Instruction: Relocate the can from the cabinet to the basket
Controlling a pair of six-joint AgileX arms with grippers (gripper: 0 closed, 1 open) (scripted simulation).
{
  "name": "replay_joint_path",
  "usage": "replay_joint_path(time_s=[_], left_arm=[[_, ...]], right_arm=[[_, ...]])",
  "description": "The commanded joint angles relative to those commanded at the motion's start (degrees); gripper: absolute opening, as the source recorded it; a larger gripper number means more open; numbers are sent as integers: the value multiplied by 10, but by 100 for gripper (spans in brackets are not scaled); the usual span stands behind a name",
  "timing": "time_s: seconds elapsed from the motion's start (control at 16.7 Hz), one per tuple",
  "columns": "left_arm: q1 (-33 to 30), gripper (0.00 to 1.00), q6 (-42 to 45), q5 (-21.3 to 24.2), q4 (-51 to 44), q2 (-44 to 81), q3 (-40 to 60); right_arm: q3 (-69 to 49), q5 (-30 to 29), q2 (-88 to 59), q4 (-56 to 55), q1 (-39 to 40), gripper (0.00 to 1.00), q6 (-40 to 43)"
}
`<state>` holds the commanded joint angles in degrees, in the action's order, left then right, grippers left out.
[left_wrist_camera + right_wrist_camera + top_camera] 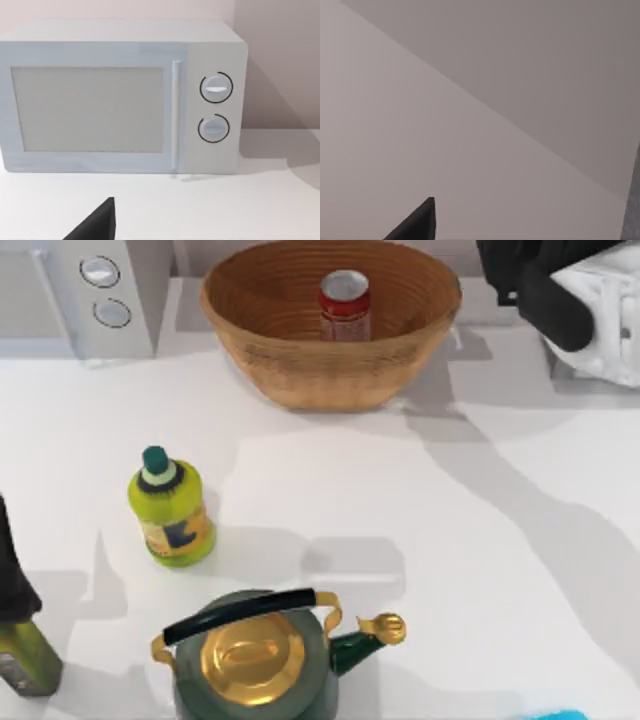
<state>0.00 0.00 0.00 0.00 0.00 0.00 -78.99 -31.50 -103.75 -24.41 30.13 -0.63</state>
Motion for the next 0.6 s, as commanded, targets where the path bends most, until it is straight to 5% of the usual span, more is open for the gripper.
replay_joint_path(time_s=[0.6], left_arm=[[0,100,0,0,0,0,0]], right_arm=[[373,148,490,115,-143,100,3]])
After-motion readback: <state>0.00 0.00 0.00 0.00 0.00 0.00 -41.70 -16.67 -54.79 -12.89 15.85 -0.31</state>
